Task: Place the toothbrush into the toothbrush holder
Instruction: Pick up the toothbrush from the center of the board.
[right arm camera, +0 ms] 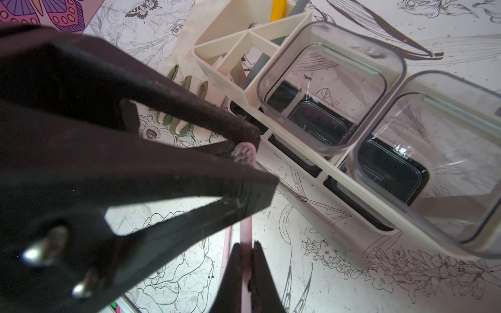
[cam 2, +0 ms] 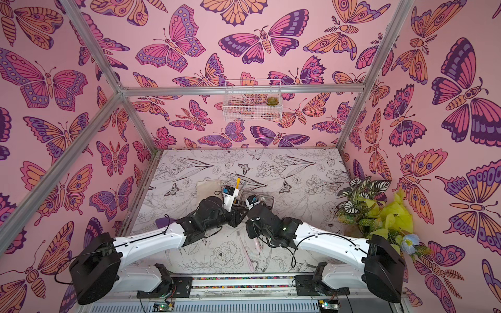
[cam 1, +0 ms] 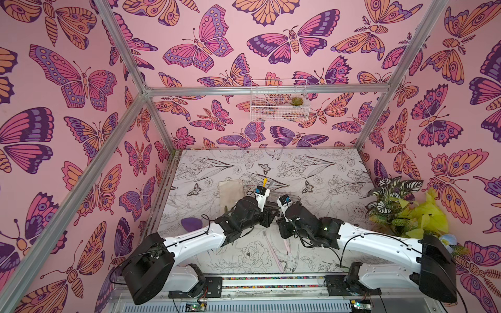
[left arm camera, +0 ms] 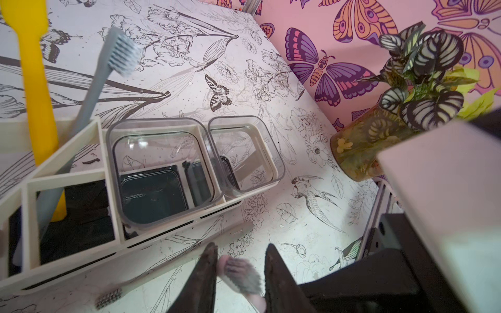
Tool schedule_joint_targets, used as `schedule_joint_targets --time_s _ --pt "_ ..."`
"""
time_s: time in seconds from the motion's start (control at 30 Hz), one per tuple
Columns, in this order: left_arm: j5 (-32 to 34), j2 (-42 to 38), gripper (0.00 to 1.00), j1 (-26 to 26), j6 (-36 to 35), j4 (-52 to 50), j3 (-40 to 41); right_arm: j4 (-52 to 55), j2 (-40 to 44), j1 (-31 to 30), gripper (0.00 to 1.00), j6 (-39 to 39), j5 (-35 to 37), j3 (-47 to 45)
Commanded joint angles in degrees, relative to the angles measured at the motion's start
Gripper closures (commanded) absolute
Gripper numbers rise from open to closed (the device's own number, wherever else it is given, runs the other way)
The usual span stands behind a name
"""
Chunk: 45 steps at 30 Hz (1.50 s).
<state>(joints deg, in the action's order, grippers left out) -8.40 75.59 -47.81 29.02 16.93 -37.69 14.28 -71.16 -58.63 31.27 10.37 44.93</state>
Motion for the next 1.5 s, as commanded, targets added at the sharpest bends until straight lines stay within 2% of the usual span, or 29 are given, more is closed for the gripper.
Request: schedule_joint_targets --time_s 0.0,0.57,0.77,0.97,1.13,1.33,1.47 --pt "-1.35 0.43 0.7 -0.26 -0.19 1.09 -1.11 -0.26 0.94 -0.08 1.0 -0.87 2.35 0.89" --pt "-2.76 0.43 0.63 -0.35 0.25 2.23 -1.16 -0.46 1.05 -0.08 1.0 -1.55 2.75 2.1" --pt "-3.26 1.21 0.67 -0.31 0.47 2.67 -1.42 -1.69 1.59 -0.08 1.0 -1.86 1.8 1.83" --pt "-3.55 2.16 0.66 -0.35 1.0 3.28 -1.64 -2.11 2.43 -0.08 1.0 -2.28 1.49 1.72" --pt "-3.31 1.85 0.72 -0.35 0.78 3.46 -1.9 -2.26 2.02 -0.07 1.0 -2.44 1.14 1.74" --pt "-2.17 0.99 0.72 -0.35 0.26 3.44 -1.81 -2.51 1.87 -0.08 1.0 -2.08 0.95 1.7" --pt "-2.57 1.13 0.86 -0.35 -0.26 3.4 -2.17 -2.51 2.0 -0.08 1.0 -2.09 1.22 1.48"
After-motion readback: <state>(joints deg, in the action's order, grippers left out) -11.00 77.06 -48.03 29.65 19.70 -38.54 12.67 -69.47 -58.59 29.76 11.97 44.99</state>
